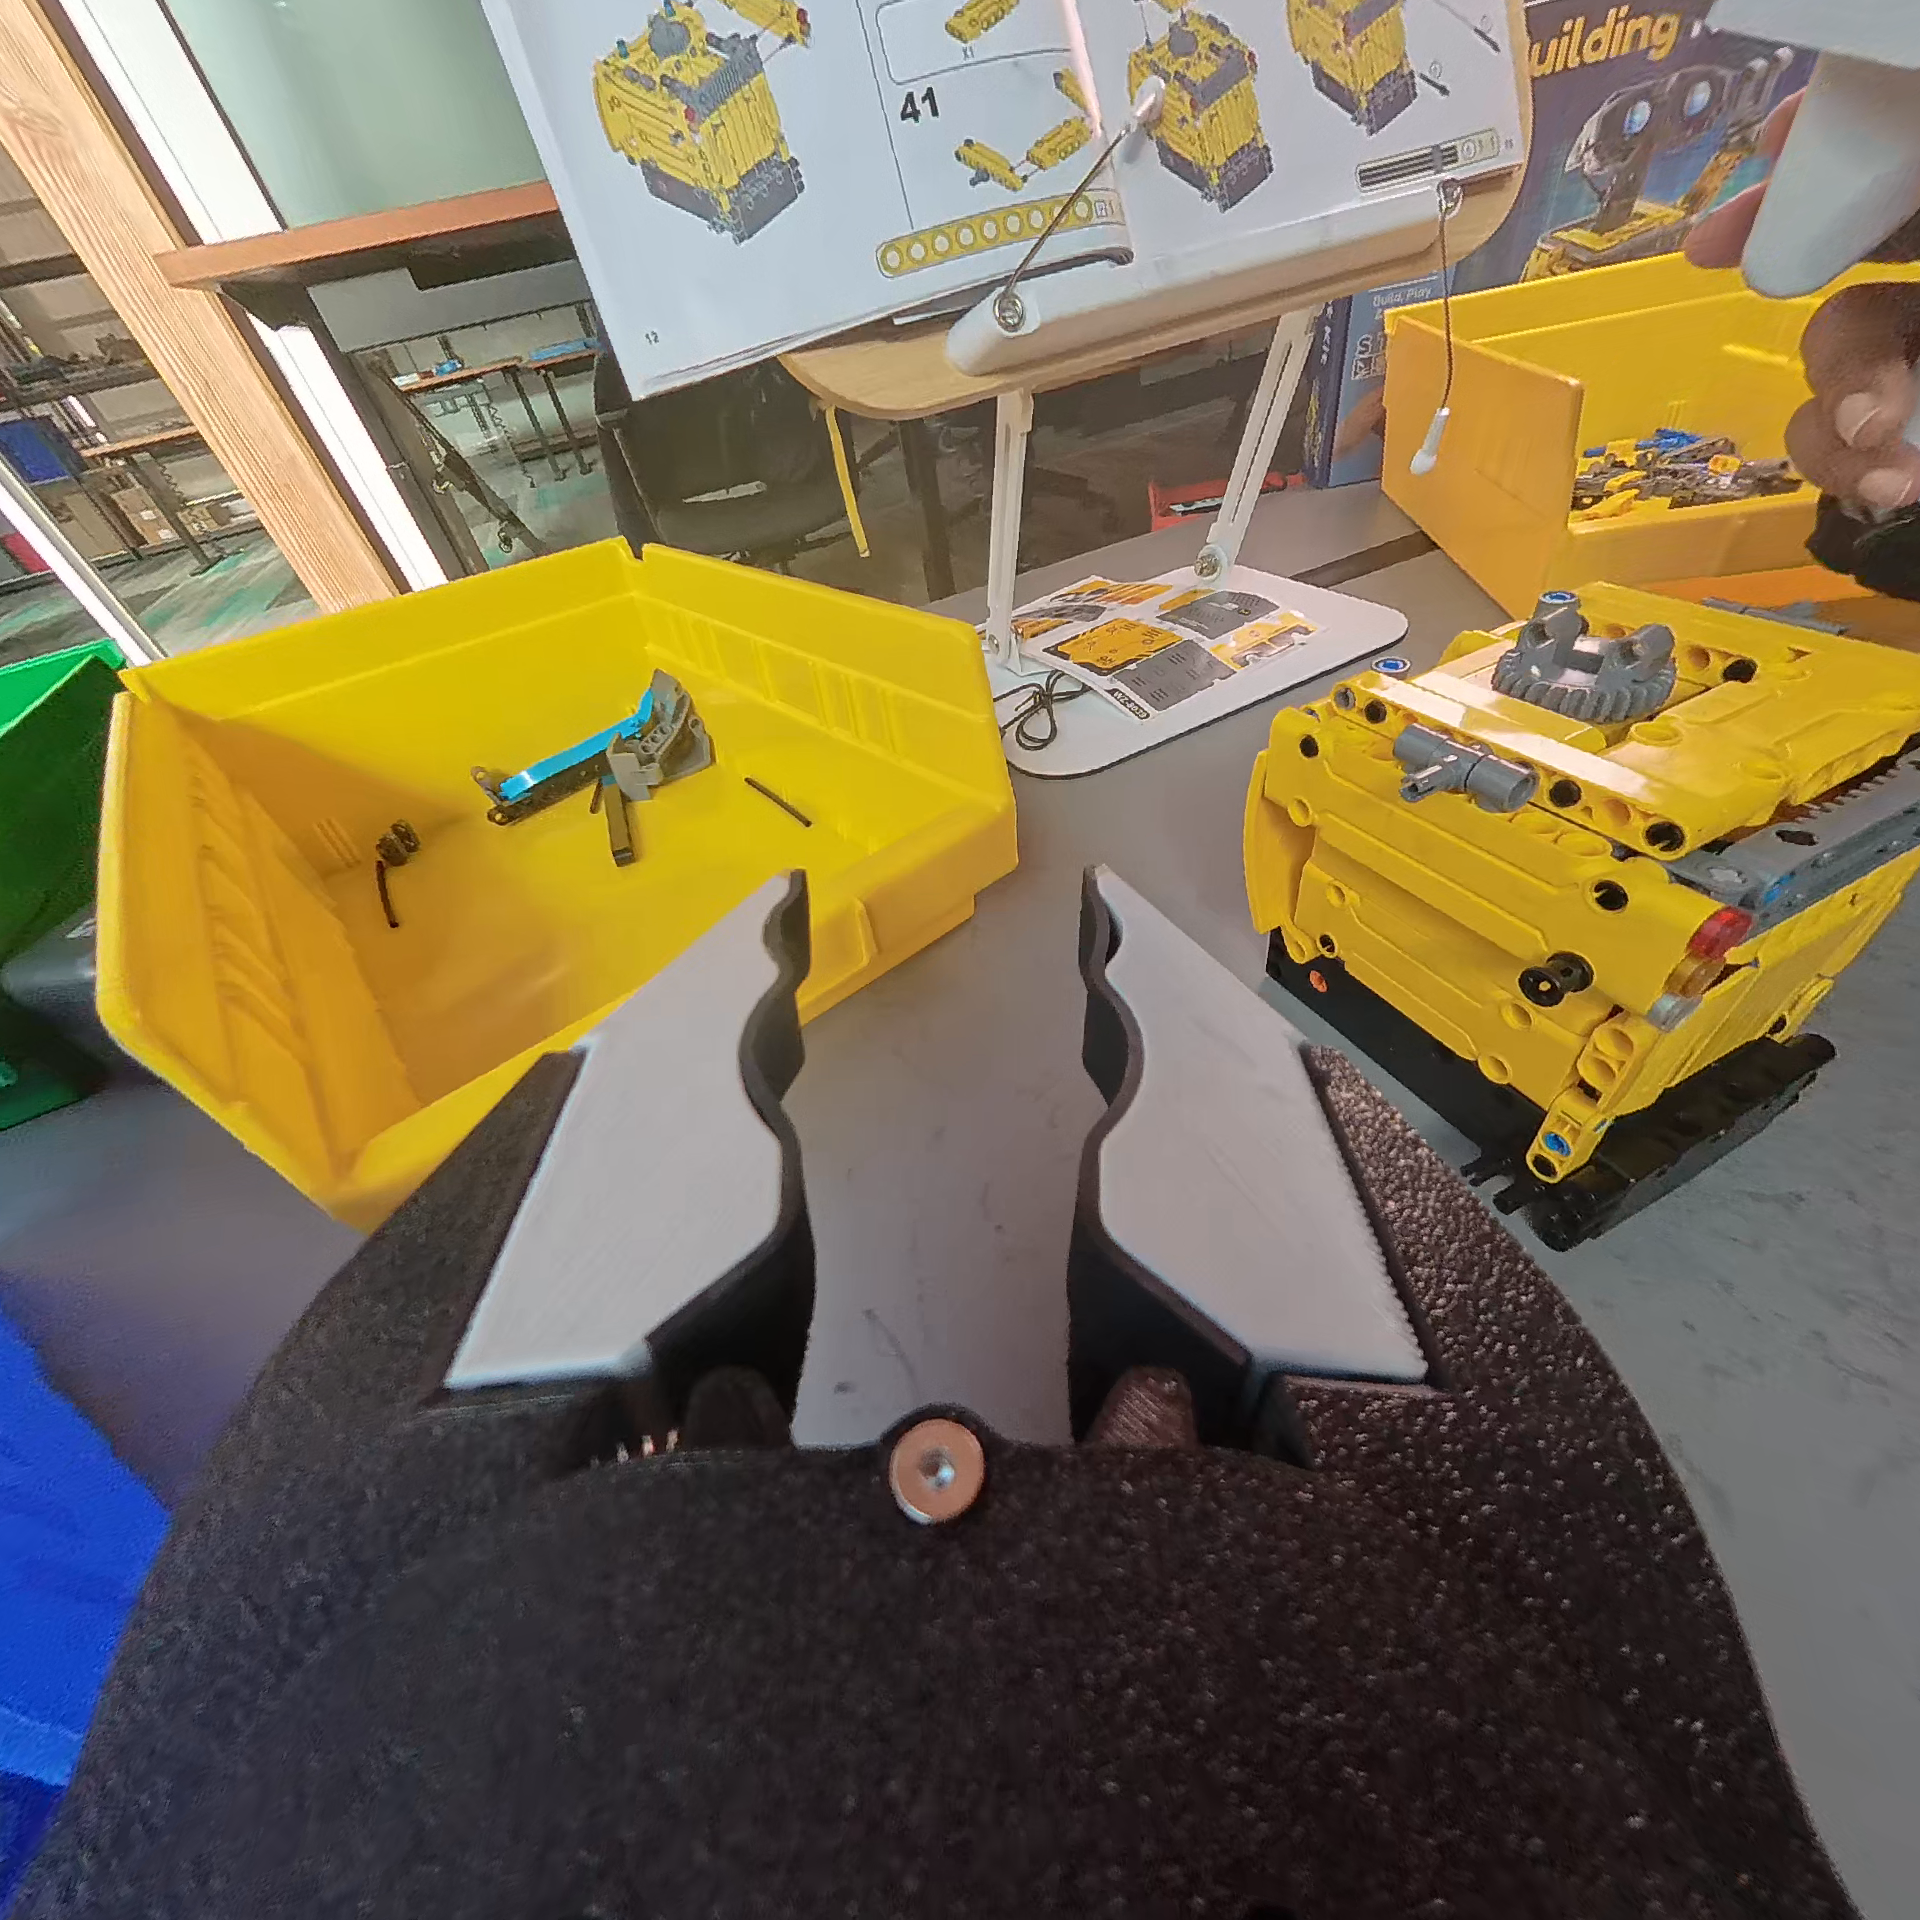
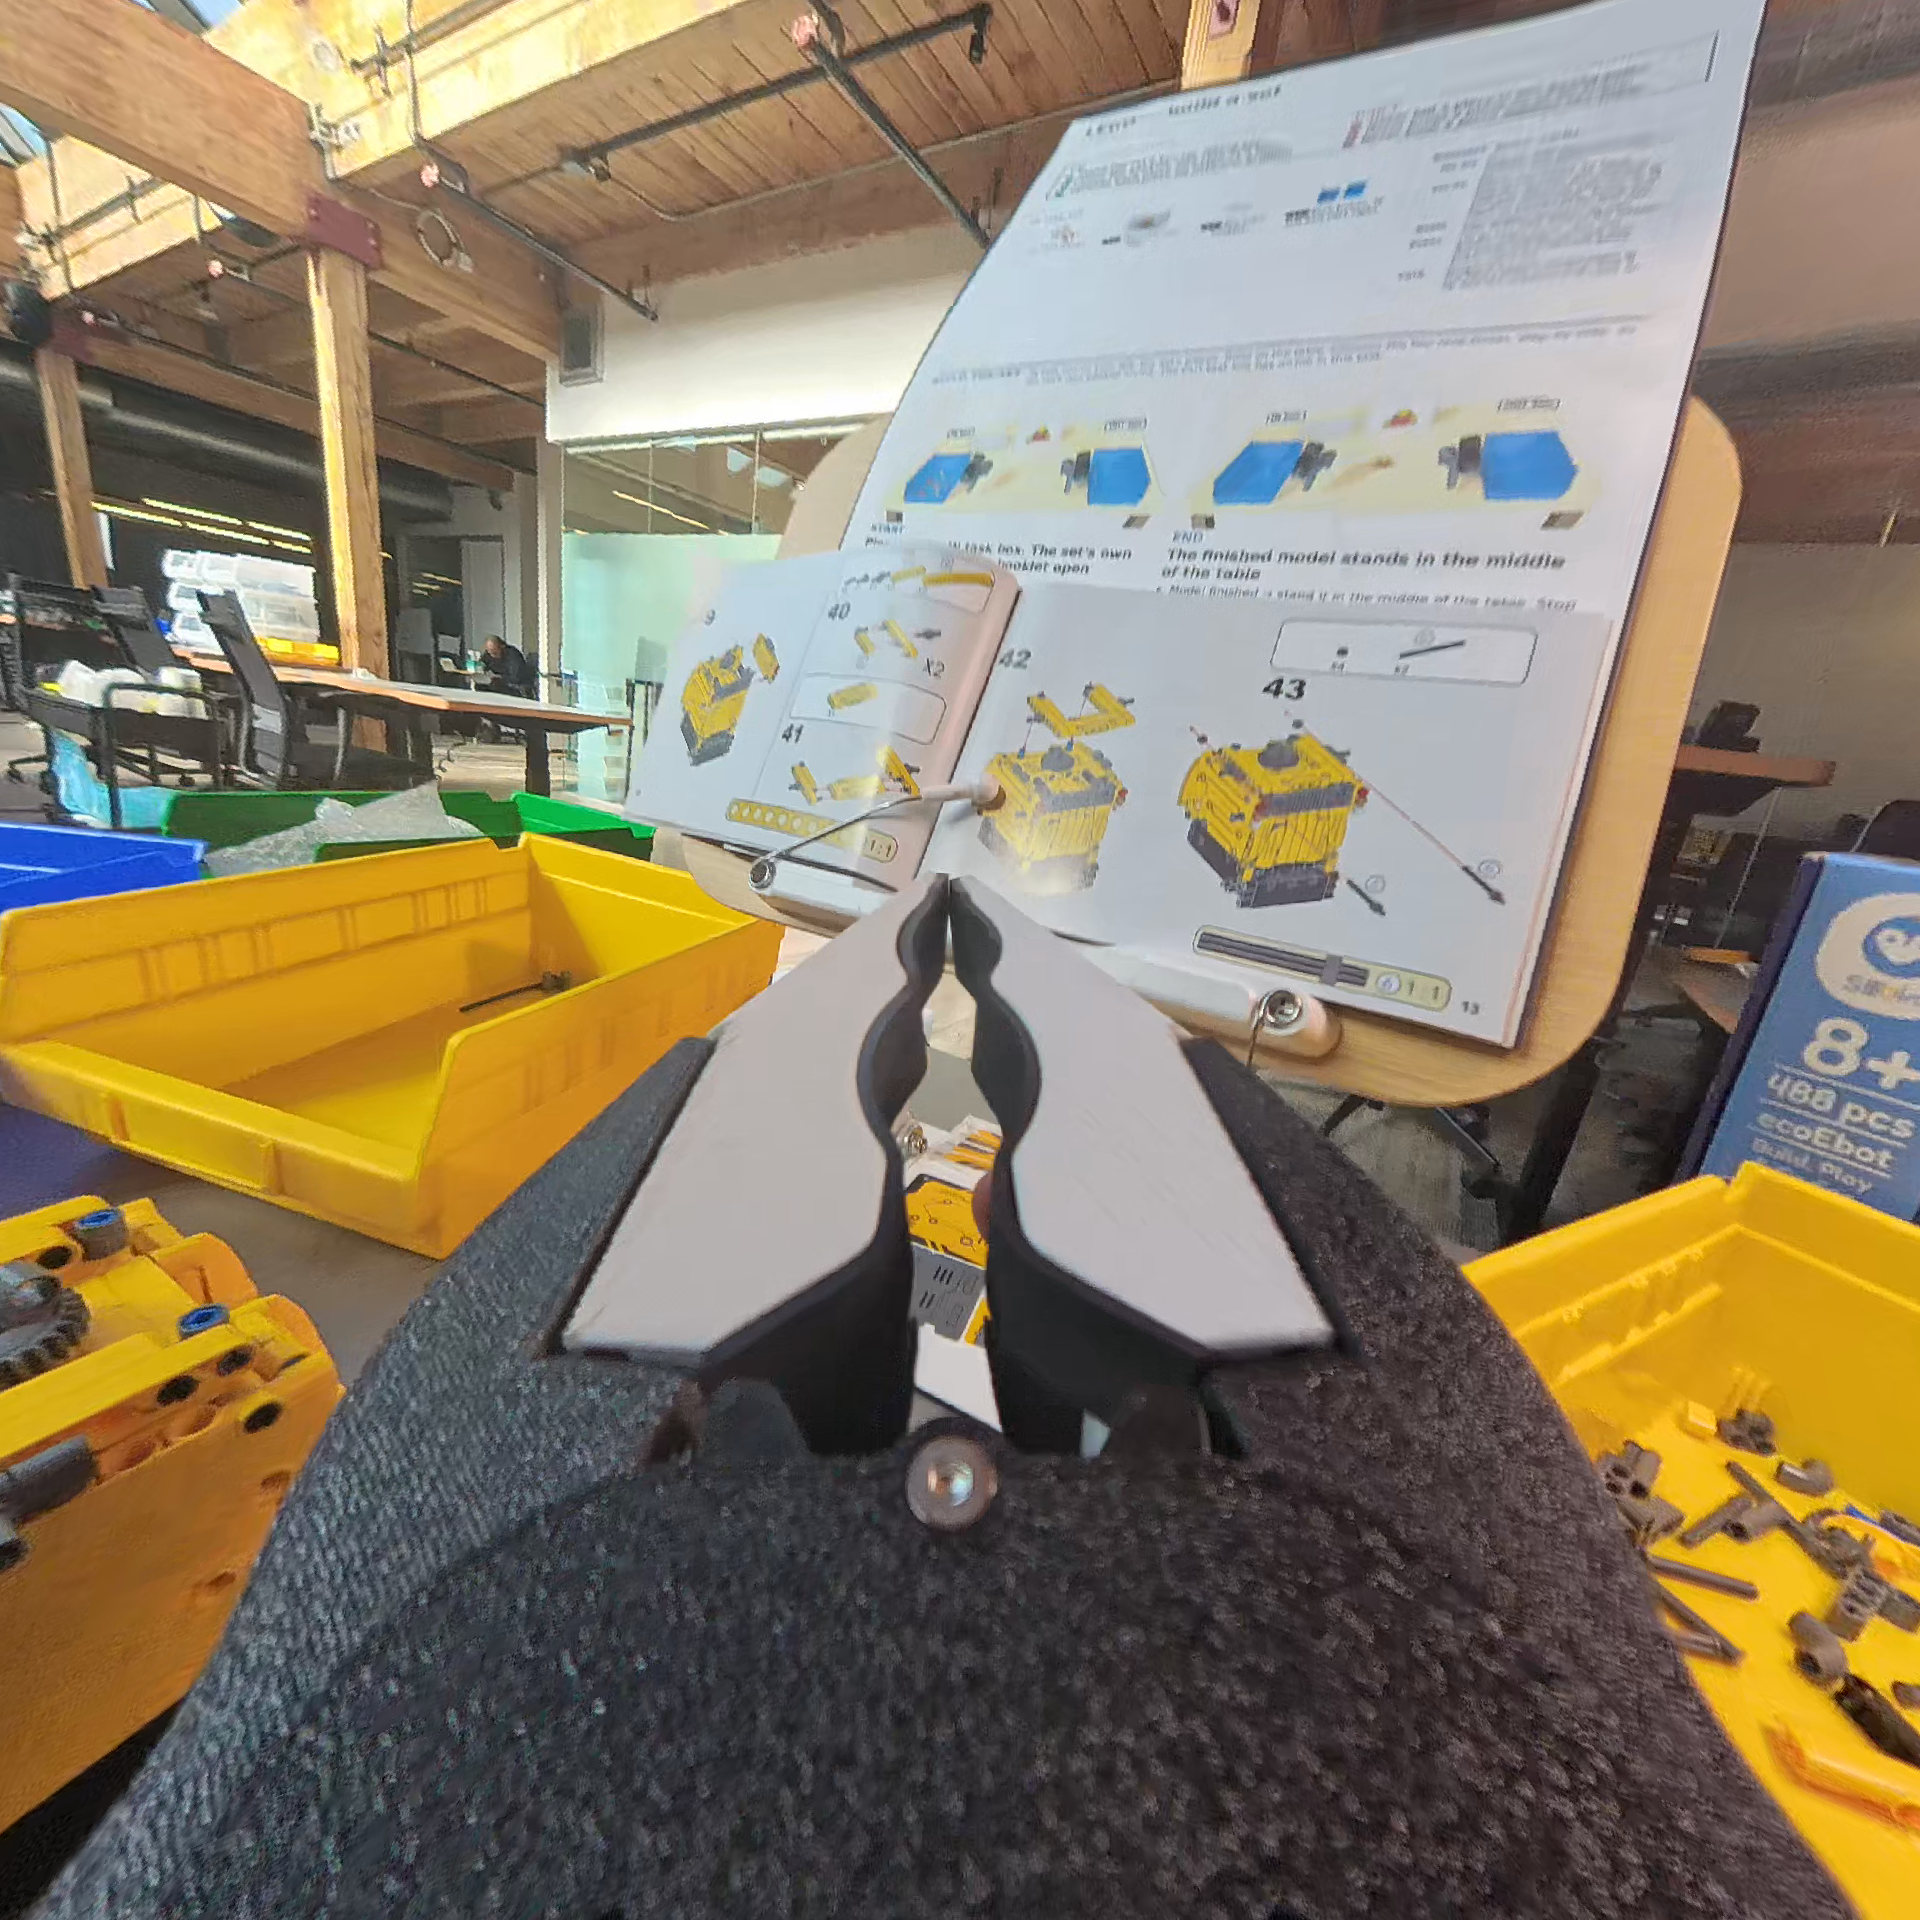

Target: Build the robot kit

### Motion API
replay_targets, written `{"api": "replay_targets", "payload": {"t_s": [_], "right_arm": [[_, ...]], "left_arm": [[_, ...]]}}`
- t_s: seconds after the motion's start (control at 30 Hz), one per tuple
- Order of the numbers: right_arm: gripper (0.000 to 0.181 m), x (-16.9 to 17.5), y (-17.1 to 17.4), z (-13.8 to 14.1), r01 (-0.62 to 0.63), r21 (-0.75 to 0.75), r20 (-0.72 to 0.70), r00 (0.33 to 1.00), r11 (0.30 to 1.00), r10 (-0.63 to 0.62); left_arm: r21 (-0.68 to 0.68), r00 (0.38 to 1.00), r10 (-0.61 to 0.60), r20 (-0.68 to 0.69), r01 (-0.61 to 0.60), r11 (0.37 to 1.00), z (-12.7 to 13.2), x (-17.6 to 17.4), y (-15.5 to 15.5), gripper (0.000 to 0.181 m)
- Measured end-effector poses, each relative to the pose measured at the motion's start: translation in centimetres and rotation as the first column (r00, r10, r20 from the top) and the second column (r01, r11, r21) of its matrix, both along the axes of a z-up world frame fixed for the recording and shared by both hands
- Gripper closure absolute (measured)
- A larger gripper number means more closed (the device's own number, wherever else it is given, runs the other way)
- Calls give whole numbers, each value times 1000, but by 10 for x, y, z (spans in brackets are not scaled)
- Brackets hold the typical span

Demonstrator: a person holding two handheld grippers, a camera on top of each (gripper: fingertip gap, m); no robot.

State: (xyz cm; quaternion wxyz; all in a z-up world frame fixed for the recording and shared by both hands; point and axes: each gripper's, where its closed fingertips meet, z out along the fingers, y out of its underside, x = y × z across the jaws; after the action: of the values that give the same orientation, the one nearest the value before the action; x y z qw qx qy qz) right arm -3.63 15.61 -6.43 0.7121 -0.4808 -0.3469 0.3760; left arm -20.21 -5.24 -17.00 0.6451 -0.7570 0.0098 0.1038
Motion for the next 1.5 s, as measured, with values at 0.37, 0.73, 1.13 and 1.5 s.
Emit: {"api": "replay_targets", "payload": {"t_s": [0.37,0.73,1.13,1.5], "right_arm": [[175,166,-29,163,74,51,-188,980,996,-64],[164,305,69,4,360,-95,579,779,928,-243],[181,341,93,-115,384,-270,857,514,883,39],[174,362,91,-168,435,-392,904,346,811,251]], "left_arm": [[19,993,-100,57,99,995,4,19,3,131],[-17,981,-177,78,179,984,-5,43,12,131],[-37,979,-177,97,181,983,-9,43,13,133],[-42,981,-171,95,175,984,-10,43,13,133]]}}
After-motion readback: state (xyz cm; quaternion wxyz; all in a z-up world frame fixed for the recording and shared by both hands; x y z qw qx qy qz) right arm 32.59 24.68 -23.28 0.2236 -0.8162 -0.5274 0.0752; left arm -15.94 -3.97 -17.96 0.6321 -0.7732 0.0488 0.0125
